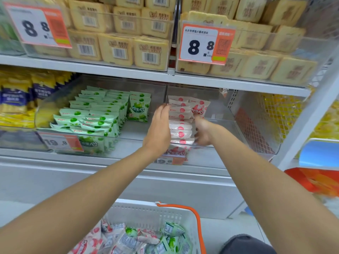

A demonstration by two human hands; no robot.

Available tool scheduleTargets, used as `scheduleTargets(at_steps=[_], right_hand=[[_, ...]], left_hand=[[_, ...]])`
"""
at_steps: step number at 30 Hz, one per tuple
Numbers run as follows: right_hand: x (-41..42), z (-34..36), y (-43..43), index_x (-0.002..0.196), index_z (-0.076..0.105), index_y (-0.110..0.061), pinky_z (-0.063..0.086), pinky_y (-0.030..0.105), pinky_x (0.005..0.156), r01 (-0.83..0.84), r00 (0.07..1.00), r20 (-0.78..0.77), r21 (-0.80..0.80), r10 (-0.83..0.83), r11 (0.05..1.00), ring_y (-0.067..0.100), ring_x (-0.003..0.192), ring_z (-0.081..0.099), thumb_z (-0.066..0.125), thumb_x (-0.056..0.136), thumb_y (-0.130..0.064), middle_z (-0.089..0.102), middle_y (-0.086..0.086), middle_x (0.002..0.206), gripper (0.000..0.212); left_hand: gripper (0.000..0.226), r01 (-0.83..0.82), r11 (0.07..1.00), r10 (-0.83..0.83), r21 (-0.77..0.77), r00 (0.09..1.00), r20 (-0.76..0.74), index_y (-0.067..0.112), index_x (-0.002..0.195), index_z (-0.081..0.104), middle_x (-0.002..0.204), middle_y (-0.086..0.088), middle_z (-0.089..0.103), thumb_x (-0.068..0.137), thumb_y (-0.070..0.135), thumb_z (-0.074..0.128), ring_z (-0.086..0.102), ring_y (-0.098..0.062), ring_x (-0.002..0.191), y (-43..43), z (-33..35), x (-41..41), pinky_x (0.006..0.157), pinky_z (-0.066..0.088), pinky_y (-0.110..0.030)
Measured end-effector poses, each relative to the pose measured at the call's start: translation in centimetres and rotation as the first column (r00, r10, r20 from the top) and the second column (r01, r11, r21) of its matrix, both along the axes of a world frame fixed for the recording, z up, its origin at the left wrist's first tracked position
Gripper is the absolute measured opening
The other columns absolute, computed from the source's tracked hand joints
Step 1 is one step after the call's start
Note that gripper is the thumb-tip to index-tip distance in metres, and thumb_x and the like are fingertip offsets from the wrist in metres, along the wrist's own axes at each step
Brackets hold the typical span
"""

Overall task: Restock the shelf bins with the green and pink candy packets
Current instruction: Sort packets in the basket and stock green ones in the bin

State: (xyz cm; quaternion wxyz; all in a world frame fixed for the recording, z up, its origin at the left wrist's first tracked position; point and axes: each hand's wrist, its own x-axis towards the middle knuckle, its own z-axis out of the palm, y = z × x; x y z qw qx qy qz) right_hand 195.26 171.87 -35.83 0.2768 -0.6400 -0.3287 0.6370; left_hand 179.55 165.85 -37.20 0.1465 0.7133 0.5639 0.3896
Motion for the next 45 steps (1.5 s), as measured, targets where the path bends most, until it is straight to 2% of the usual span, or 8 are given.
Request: scheduleTargets(at_steps=[7,13,18,25,30,37,42,45], right_hand=[[-1.0,-0.9,1.0,0.13,0.055,-0.012,0.046,0.054,0.1,0.004,0.969,-0.248,0.044,0.007,0.999,0.037,0.11,0.065,0.034,0.087,-0.077,0.066,0.017,0.121,0.081],[-1.6,0.3,-3.7,0.113,0.062,-0.008,0.042,0.029,0.082,-0.117,0.813,0.514,0.604,-0.273,0.788,0.026,0.103,0.058,0.044,0.098,-0.027,0.063,0.009,0.106,0.031],[-3.0,-1.7,-11.0,0.084,0.065,-0.015,0.042,0.031,0.062,-0.379,0.696,0.578,0.8,-0.426,0.465,0.017,0.071,0.055,0.053,0.087,-0.012,0.062,-0.005,0.076,0.013],[-5.3,-17.4,-19.2,0.085,0.07,-0.007,0.052,0.039,0.071,-0.578,0.637,0.73,0.241,0.247,0.779,0.028,0.076,0.063,0.053,0.088,-0.014,0.068,0.01,0.078,0.018],[-5.4,-27.3,-22.7,0.119,0.065,-0.011,0.047,0.034,0.098,-0.61,0.54,0.643,-0.146,0.544,0.778,0.027,0.113,0.058,0.051,0.091,-0.008,0.063,0.01,0.123,0.031],[-9.1,-31.8,-20.6,0.126,0.057,-0.01,0.05,0.037,0.092,-0.757,0.318,0.768,-0.148,0.556,0.637,0.03,0.111,0.06,0.055,0.091,-0.012,0.063,0.012,0.122,0.035],[-10.3,-33.5,-20.0,0.115,0.06,-0.01,0.049,0.036,0.084,-0.871,0.02,0.905,-0.194,0.426,0.452,0.027,0.101,0.061,0.055,0.088,-0.001,0.064,0.01,0.109,0.029],[-9.9,-32.4,-19.9,0.099,0.062,-0.012,0.048,0.033,0.071,-0.843,0.136,0.906,-0.107,0.401,0.528,0.026,0.088,0.062,0.058,0.083,-0.002,0.066,0.008,0.096,0.019]], left_hand=[[0.077,0.002,1.0,-0.002,0.012,0.999,-0.046,0.016,0.151,0.023,0.16,0.007,0.011,0.084,-0.018,0.036,0.029,-0.019,0.142,0.8,-0.7,-0.2,0.111,0.038,-0.044],[0.038,-0.055,0.988,0.059,0.144,0.998,-0.027,0.013,0.139,0.048,0.153,-0.006,0.033,0.102,0.011,0.039,0.024,-0.021,0.144,-1.2,-0.2,0.0,0.117,0.022,-0.037],[0.013,-0.067,0.974,0.053,0.215,0.996,0.07,0.018,0.103,0.059,0.104,0.002,0.057,0.094,0.012,0.051,0.051,-0.018,0.094,-7.4,-3.8,-0.5,0.08,0.043,-0.036],[0.012,0.093,0.871,-0.09,-0.482,0.995,0.031,0.016,0.103,0.06,0.085,0.005,0.056,0.097,0.013,0.05,0.055,-0.018,0.077,-13.7,-15.6,-6.9,0.072,0.044,-0.029],[0.021,-0.04,0.645,-0.14,-0.763,0.976,-0.169,0.011,0.111,0.06,0.103,-0.008,0.063,0.099,0.009,0.042,0.053,-0.014,0.067,-16.8,-22.7,-13.5,0.06,0.047,-0.026],[0.029,-0.138,0.549,-0.117,-0.824,0.964,-0.239,0.014,0.118,0.063,0.116,-0.007,0.064,0.096,0.008,0.045,0.056,-0.019,0.093,-16.3,-24.6,-12.8,0.089,0.048,-0.03],[0.027,-0.118,0.499,-0.03,-0.859,0.988,-0.154,0.008,0.118,0.063,0.116,-0.01,0.064,0.098,0.008,0.045,0.062,-0.022,0.091,-17.1,-26.1,-12.5,0.077,0.052,-0.03],[0.029,-0.124,0.47,0.07,-0.874,0.992,-0.103,0.005,0.124,0.057,0.126,-0.014,0.058,0.099,0.004,0.044,0.06,-0.027,0.1,-17.0,-26.4,-12.7,0.085,0.051,-0.033]])
